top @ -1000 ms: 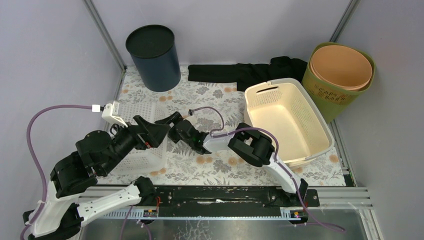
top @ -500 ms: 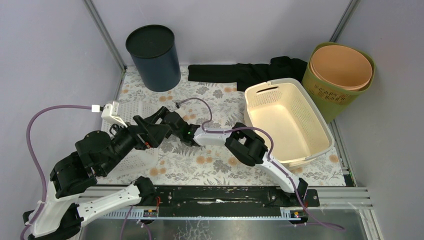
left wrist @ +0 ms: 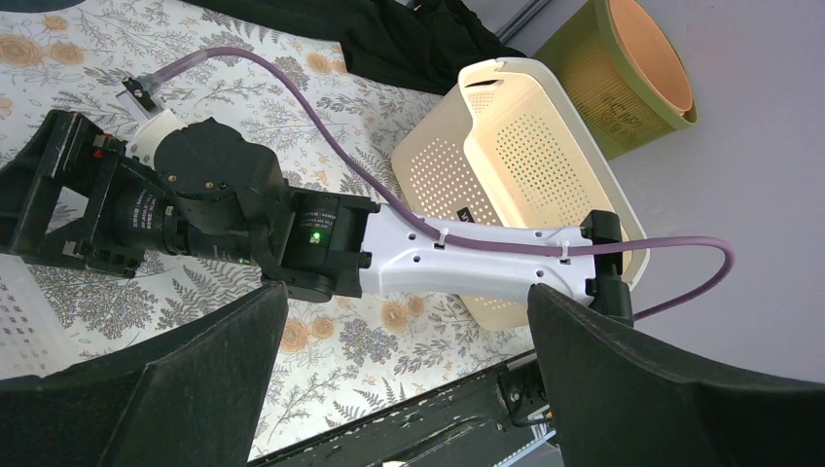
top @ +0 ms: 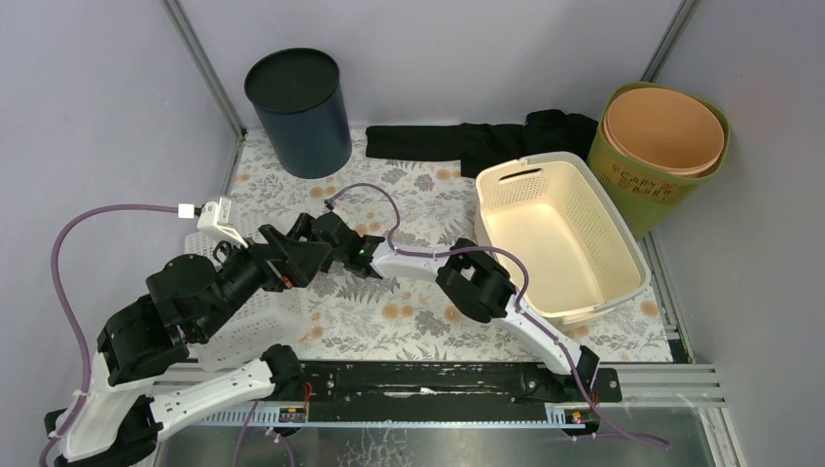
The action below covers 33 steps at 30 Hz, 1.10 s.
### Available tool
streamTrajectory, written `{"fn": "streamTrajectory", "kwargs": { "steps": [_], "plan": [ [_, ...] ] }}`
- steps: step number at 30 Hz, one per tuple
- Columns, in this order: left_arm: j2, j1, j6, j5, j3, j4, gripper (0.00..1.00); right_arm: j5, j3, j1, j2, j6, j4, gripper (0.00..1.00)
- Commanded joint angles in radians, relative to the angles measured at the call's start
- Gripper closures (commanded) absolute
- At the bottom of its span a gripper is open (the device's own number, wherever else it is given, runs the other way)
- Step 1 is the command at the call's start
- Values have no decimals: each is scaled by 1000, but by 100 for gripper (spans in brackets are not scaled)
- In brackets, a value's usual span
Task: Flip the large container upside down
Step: Position the container upside down at the corner of the board.
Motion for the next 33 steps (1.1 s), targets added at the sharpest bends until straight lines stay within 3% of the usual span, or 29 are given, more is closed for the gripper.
{"fn": "streamTrajectory", "kwargs": {
  "steps": [1,7,12,21,28,33],
  "plan": [
    [8,2,8,-9,26,-1,0,-59,-36,-10,18,-217,-336,15],
    [23,2,4,-3,28,2,0,-97,-76,-47,-1,-259,-369,4],
    [36,1,8,-3,34,2,0,-114,-196,-68,-91,-286,-282,4],
    [62,1,22,-6,40,17,0,-175,-189,-77,-239,-448,-307,0],
    [73,1,22,-5,40,23,0,-97,-216,-111,-341,-494,-436,0],
    [69,2,20,-8,27,24,0,-61,-360,-142,-468,-522,-402,3]
  ]
}}
